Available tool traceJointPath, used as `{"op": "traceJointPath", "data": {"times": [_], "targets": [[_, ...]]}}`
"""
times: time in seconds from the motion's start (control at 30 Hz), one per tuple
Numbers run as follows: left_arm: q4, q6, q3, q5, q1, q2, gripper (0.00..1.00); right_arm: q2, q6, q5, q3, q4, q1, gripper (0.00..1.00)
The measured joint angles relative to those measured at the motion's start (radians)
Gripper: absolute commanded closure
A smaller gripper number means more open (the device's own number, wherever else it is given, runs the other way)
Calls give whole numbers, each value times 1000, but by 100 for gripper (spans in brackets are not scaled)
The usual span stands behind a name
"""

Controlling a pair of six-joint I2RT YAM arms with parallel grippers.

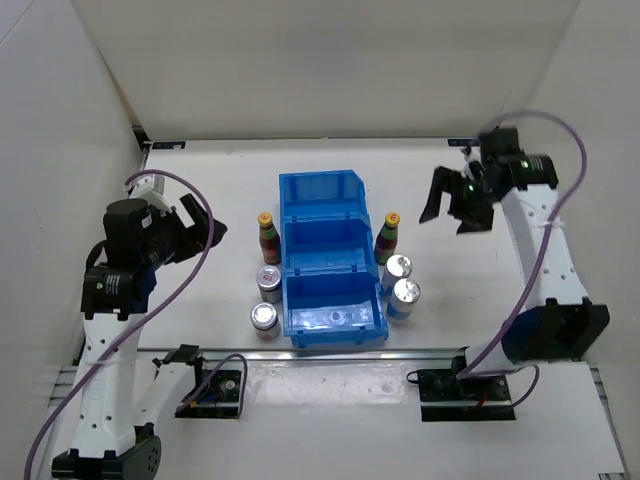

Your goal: Organize the condiment bottles

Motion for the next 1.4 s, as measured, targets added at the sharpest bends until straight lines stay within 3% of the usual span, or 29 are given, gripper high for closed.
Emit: {"op": "traceJointPath", "data": {"times": [0.07,0.13,0.2,0.23,0.4,0.7,0.87,1.13,1.27,1.4], "targets": [[-11,8,-10,-3,-3,-15,1,98,-2,194,230,-97,109,0],[-19,14,-11,-9,-5,-22,1,168,7,379,410,-84,219,0],[-21,23,-11,-21,-10,-23,1,180,42,530,455,-59,285,5],[-22,29,-11,-28,-13,-23,1,180,41,556,455,-81,282,1],[-39,61,-10,-79,-35,-18,1,228,34,534,450,-114,194,0],[-42,79,-26,-134,-45,-15,1,291,-34,471,412,-50,354,0],[-50,85,-43,-135,-45,-14,1,299,-42,415,281,0,381,8],[-50,90,-59,-143,-45,-15,1,360,-44,351,212,60,385,31],[-55,92,-76,-148,-45,-15,1,401,-43,329,214,79,385,59],[-61,97,-83,-154,-45,-16,1,426,-47,344,242,69,384,77]]}}
